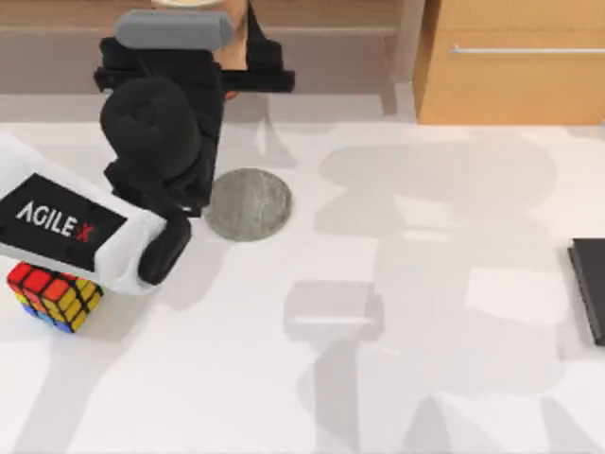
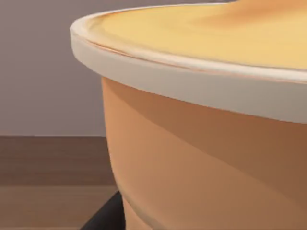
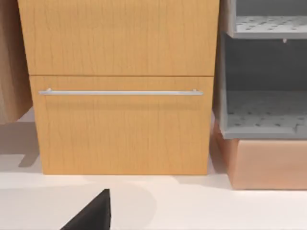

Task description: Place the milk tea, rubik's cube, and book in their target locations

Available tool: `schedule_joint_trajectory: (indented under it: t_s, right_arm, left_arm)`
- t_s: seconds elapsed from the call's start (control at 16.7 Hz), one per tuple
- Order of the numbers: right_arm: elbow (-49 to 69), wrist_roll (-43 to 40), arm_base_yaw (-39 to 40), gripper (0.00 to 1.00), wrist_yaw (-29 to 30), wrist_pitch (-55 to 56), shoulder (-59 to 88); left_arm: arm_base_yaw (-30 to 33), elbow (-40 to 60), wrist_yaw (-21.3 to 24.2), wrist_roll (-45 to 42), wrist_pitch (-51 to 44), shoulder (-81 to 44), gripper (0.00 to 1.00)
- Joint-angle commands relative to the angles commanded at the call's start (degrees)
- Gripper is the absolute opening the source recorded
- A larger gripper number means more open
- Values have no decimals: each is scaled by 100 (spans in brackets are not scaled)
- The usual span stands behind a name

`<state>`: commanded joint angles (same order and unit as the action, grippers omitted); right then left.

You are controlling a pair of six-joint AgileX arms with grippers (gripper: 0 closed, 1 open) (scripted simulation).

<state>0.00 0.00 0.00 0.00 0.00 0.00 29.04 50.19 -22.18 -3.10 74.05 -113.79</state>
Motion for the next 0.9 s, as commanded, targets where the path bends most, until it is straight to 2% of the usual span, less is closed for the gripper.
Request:
schedule_joint_trajectory:
  t_s: [0.18, 0.3, 0.9]
  right_arm:
    - [0, 0, 0, 100, 0, 0, 0]
    - [0, 0, 0, 100, 0, 0, 0]
    - [0, 0, 0, 100, 0, 0, 0]
  left_arm:
    - [593, -302, -874, 125, 162, -422, 0]
    - [756, -422, -1151, 190, 192, -620, 0]
    - [772, -407, -1192, 205, 488, -935, 0]
